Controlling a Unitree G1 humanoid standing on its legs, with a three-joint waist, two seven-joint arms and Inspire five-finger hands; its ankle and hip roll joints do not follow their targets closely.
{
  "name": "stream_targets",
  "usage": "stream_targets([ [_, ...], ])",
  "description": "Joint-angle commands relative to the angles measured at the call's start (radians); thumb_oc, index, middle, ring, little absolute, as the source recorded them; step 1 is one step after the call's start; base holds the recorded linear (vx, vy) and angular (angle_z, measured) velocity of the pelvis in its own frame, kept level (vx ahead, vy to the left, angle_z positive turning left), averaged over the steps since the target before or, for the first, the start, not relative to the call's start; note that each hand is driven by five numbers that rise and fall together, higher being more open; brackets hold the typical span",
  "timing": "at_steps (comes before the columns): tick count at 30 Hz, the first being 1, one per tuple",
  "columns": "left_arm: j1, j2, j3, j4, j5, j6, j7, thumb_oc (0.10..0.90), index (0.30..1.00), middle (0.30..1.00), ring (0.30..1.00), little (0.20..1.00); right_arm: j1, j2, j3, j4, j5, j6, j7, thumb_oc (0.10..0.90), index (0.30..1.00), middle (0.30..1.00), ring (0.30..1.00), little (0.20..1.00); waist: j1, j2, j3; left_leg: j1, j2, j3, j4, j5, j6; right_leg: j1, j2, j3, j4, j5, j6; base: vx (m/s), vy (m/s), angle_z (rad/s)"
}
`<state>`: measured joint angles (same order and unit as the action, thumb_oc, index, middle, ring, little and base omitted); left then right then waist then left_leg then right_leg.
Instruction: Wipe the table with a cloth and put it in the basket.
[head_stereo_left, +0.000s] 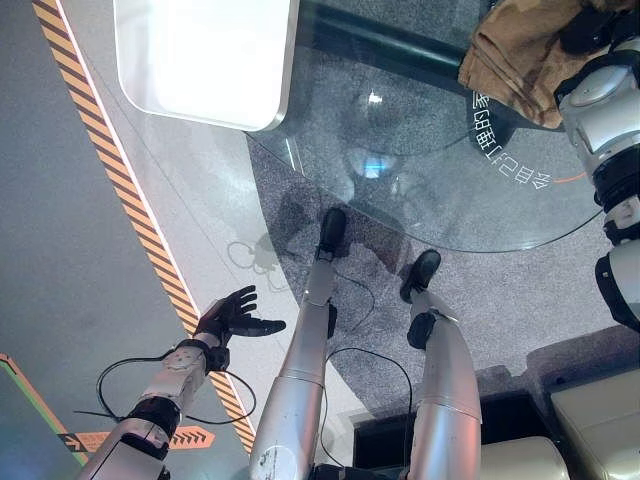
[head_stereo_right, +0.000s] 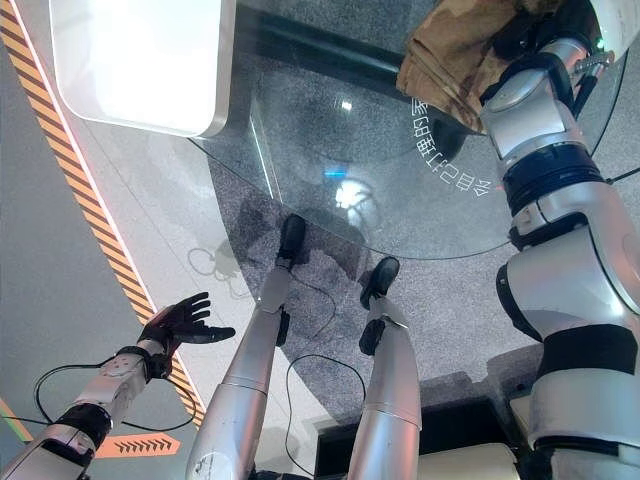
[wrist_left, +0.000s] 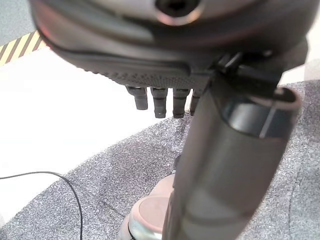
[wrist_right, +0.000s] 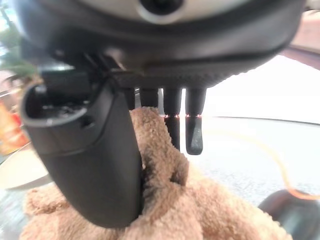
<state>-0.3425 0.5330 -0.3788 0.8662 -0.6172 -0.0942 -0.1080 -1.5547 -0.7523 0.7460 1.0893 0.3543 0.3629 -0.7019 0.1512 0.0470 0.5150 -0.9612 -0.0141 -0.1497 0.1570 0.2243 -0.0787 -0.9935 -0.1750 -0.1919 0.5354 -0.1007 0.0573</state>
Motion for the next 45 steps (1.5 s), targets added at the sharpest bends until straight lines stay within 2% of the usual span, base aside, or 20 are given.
stream_targets([
  [1, 0.097, 0.025, 0.018, 0.062, -0.011, 0.015, -0.02, 0.8, 0.9, 0.9, 0.9, 0.9, -0.051, -0.269, 0.047, 0.006, -0.073, -0.035, -0.119, 0.1, 0.3, 0.3, 0.3, 0.2, 0.001, 0.014, 0.005, 0.064, -0.048, 0.117, 0.116, -0.181, 0.074, 0.104, 0.102, -0.029, -0.225, 0.13, -0.006, 0.0, 0.0, 0.0],
  [4, 0.081, 0.029, 0.018, 0.065, -0.009, 0.024, -0.024, 0.8, 0.9, 0.9, 0.9, 0.9, -0.048, -0.247, 0.064, -0.036, -0.13, -0.06, -0.078, 0.1, 0.3, 0.3, 0.3, 0.2, 0.002, 0.015, 0.005, 0.061, -0.05, 0.116, 0.116, -0.18, 0.073, 0.102, 0.099, -0.032, -0.227, 0.131, -0.005, 0.0, 0.0, 0.0],
  [6, 0.073, 0.029, 0.011, 0.066, -0.007, 0.028, -0.024, 0.8, 0.9, 0.9, 0.9, 0.9, -0.068, -0.221, 0.115, -0.09, -0.223, -0.059, -0.018, 0.1, 0.3, 0.3, 0.3, 0.2, 0.006, 0.015, 0.005, 0.063, -0.052, 0.115, 0.115, -0.179, 0.074, 0.104, 0.096, -0.036, -0.232, 0.133, -0.005, 0.0, 0.0, 0.0],
  [9, 0.071, 0.026, 0.007, 0.072, -0.005, 0.023, -0.024, 0.8, 0.9, 0.9, 0.9, 0.9, -0.097, -0.19, 0.186, -0.168, -0.276, -0.053, 0.036, 0.1, 0.3, 0.3, 0.3, 0.2, 0.012, 0.016, 0.005, 0.064, -0.054, 0.114, 0.115, -0.177, 0.073, 0.105, 0.093, -0.041, -0.232, 0.132, -0.007, 0.0, 0.001, -0.02],
  [12, 0.072, 0.022, 0.007, 0.077, -0.003, 0.018, -0.025, 0.8, 0.9, 0.9, 0.9, 0.9, -0.106, -0.174, 0.21, -0.201, -0.305, -0.06, 0.073, 0.1, 0.3, 0.3, 0.3, 0.2, 0.015, 0.015, 0.005, 0.064, -0.055, 0.113, 0.118, -0.177, 0.072, 0.107, 0.09, -0.045, -0.231, 0.13, -0.007, 0.0, 0.0, -0.01],
  [16, 0.067, 0.001, 0.001, 0.09, 0.016, 0.002, -0.022, 0.8, 0.9, 0.9, 0.9, 0.9, -0.099, -0.096, 0.253, -0.296, -0.411, -0.068, 0.197, 0.1, 0.3, 0.3, 0.3, 0.2, 0.03, 0.018, 0.005, 0.063, -0.055, 0.112, 0.119, -0.176, 0.069, 0.11, 0.083, -0.057, -0.223, 0.116, -0.011, 0.0, -0.005, -0.02],
  [25, 0.065, -0.04, -0.011, 0.088, 0.051, -0.016, -0.008, 0.8, 0.9, 0.9, 0.9, 0.9, -0.055, 0.034, 0.25, -0.413, -0.546, -0.061, 0.316, 0.1, 0.3, 0.3, 0.3, 0.2, 0.054, 0.032, 0.005, 0.056, -0.064, 0.11, 0.114, -0.17, 0.07, 0.104, 0.079, -0.069, -0.217, 0.104, -0.015, 0.0, -0.005, -0.02],
  [33, 0.065, -0.059, -0.003, 0.091, 0.068, -0.021, 0.001, 0.8, 0.9, 0.9, 0.9, 0.9, -0.011, 0.091, 0.241, -0.525, -0.604, -0.078, 0.414, 0.1, 0.3, 0.3, 0.3, 0.2, 0.058, 0.034, 0.005, 0.052, -0.067, 0.109, 0.112, -0.167, 0.07, 0.1, 0.081, -0.069, -0.212, 0.099, -0.016, 0.0, 0.0, 0.0],
  [38, 0.063, -0.066, 0.014, 0.088, 0.079, -0.011, 0.006, 0.8, 0.9, 0.9, 0.9, 0.9, 0.049, 0.124, 0.214, -0.689, -0.654, -0.082, 0.52, 0.1, 0.3, 0.3, 0.3, 0.2, 0.053, 0.028, 0.005, 0.051, -0.068, 0.11, 0.111, -0.161, 0.071, 0.098, 0.086, -0.067, -0.21, 0.098, -0.016, 0.0, 0.0, 0.0],
  [45, 0.05, -0.075, 0.029, 0.096, 0.09, 0.001, 0.011, 0.8, 0.9, 0.9, 0.9, 0.9, 0.128, 0.169, 0.176, -0.841, -0.678, -0.1, 0.606, 0.1, 0.3, 0.3, 0.3, 0.2, 0.043, 0.019, 0.005, 0.052, -0.067, 0.111, 0.11, -0.157, 0.074, 0.095, 0.093, -0.061, -0.207, 0.099, -0.016, 0.01, -0.01, 0.04],
])
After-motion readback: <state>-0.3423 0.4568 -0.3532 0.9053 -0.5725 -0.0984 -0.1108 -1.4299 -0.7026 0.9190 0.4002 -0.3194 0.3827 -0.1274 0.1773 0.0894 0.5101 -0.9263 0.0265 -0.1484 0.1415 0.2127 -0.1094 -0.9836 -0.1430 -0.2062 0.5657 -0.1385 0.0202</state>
